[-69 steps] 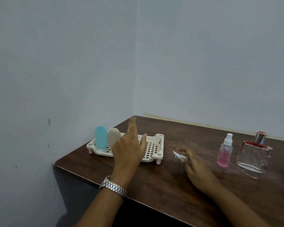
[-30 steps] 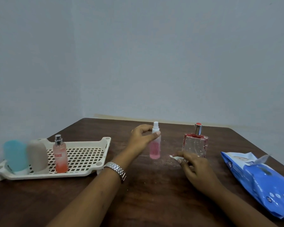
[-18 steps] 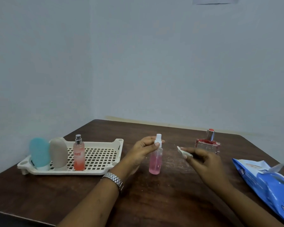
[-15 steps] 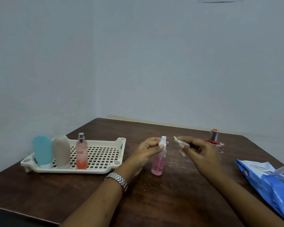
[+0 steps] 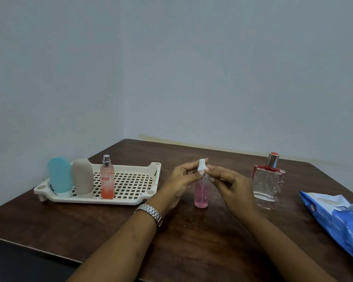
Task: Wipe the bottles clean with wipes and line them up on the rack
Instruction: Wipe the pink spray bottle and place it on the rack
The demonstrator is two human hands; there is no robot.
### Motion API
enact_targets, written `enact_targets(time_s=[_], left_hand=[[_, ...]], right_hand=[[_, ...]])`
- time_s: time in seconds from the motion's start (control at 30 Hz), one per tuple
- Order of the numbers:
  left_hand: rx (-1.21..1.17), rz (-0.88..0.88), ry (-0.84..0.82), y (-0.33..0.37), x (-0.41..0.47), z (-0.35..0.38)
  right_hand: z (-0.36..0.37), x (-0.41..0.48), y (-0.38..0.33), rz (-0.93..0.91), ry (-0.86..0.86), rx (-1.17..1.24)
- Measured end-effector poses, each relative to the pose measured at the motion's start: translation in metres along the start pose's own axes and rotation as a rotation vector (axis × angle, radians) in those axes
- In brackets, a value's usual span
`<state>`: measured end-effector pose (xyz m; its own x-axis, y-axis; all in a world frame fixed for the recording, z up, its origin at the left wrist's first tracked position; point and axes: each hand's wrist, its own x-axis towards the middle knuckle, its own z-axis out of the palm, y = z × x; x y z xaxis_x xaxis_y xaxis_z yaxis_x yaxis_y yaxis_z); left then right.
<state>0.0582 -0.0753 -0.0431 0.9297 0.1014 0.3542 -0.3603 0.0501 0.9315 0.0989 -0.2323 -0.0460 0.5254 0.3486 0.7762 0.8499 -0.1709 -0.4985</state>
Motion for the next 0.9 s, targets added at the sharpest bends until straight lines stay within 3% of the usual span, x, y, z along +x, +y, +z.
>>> enact_targets(time_s=[0.27, 0.47, 0.7, 0.9], left_hand=[[0.056, -0.047, 0.0, 0.006, -0.003, -0.005], [0.084, -0.053, -0.021, 0.005, -0.004, -0.005], [0.077, -0.03, -0.097, 0.007, -0.004, -0.003], [0.098, 0.051, 0.005, 0.01, -0.006, -0.002]], right_hand=[[-0.003, -0.002, 0.006, -0.023, -0.034, -0.182], [0.0, -0.002, -0.006, -0.168, -0.07, -0.238], [-0.005, -0.003, -0.011, -0.01, -0.02, -0.121], [0.0, -0.004, -0.014, -0.035, -0.011, -0.106]])
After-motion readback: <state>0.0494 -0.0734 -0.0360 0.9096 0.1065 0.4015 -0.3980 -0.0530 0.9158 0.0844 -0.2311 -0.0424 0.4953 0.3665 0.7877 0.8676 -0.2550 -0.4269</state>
